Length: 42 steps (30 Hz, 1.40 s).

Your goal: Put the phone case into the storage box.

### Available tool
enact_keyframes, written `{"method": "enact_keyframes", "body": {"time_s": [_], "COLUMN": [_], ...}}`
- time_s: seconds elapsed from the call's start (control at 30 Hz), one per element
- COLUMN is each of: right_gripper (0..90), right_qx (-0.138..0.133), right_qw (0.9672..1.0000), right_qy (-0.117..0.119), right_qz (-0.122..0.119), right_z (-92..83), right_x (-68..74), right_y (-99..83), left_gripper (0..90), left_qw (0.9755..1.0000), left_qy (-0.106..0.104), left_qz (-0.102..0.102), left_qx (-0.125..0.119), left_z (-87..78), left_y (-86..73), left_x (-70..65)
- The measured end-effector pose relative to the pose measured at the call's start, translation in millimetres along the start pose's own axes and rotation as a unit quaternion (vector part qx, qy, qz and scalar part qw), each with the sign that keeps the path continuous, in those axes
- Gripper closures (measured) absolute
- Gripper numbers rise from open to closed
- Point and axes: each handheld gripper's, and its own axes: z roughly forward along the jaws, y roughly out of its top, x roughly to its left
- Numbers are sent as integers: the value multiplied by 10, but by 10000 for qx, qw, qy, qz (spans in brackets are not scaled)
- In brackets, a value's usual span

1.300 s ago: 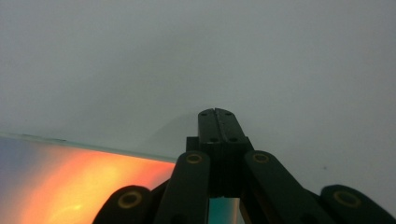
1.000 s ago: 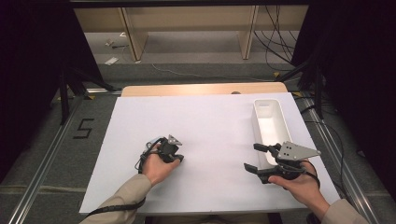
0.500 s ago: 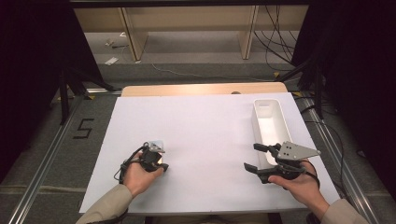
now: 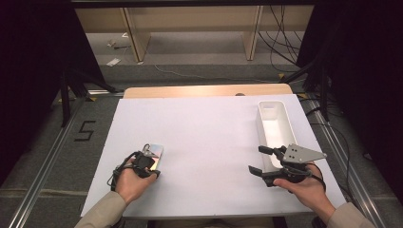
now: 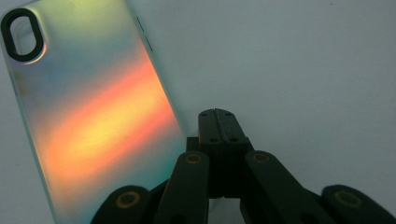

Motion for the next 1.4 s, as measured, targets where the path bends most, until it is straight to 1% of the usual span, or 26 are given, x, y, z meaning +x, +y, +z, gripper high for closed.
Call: {"method": "enact_keyframes", "body": {"time_s": [0.2, 0.27, 0.3, 0.5, 0.57, 0.63, 0.7, 0.8, 0.87, 0.93, 1.03, 1.07, 1.1, 1.17, 1.2, 1.27, 1.3, 1.37, 1.4], "right_gripper": [224, 223, 224, 223, 223, 224, 223, 223, 223, 224, 224, 224, 224, 224, 224, 224, 224, 224, 224], "right_qx": [-2, -1, -4, -1, 1, -4, -4, -1, 1, -16, -13, -13, -16, -19, -19, -12, -14, -19, -18], "right_qw": [10000, 10000, 10000, 10000, 10000, 10000, 10000, 10000, 10000, 10000, 10000, 10000, 10000, 10000, 10000, 10000, 10000, 10000, 10000], "right_qy": [2, 2, 3, 9, 9, 9, 9, 6, 2, 7, 0, 0, 0, 2, 4, 5, 1, 1, 0], "right_qz": [-3, -1, 0, 2, 4, -1, -2, 5, -27, -28, -17, -17, -12, -13, -14, -15, -19, -21, -23], "right_z": [1, 0, 0, 1, 1, 0, 0, 4, 6, 8, 9, 9, 10, 11, 13, 14, 15, 17, 18], "right_x": [1, 1, 2, 2, 2, 2, 2, 1, 2, 6, 4, 4, 2, 2, 3, 5, 4, 4, 4], "right_y": [1, 1, 1, 1, 0, 1, 1, 1, 4, 8, 8, 8, 8, 9, 9, 11, 12, 14, 14], "left_gripper": [898, 898, 898, 894, 864, 821, 775, 679, 613, 564, 463, 427, 367, 275, 224, 148, 138, 75, 57], "left_qw": [9999, 9998, 9998, 9998, 9999, 10000, 9999, 9996, 9995, 9990, 9979, 9979, 9970, 9962, 9961, 9960, 9961, 9959, 9960], "left_qy": [59, 89, 72, 90, 63, 45, 17, 141, 159, 247, 479, 479, 671, 806, 840, 878, 866, 864, 850], "left_qz": [-59, -50, -81, -45, -33, -18, 16, 65, 44, 11, -16, -16, 12, -26, -69, -128, -161, -266, -282], "left_qx": [103, 169, 160, 177, 158, 63, -120, -248, -270, -360, -426, -426, -391, -313, -244, -134, -99, -14, 30], "left_z": [-18, -13, -14, -17, -22, -48, -90, -140, -150, -160, -177, -177, -172, -146, -128, -104, -95, -77, -68], "left_y": [-20, -30, -31, -29, -24, -11, 6, 31, 52, 76, 111, 111, 124, 134, 138, 150, 158, 179, 188], "left_x": [26, 37, 40, 38, 33, 19, -1, -19, -14, 5, 53, 53, 90, 132, 151, 195, 219, 265, 289]}}
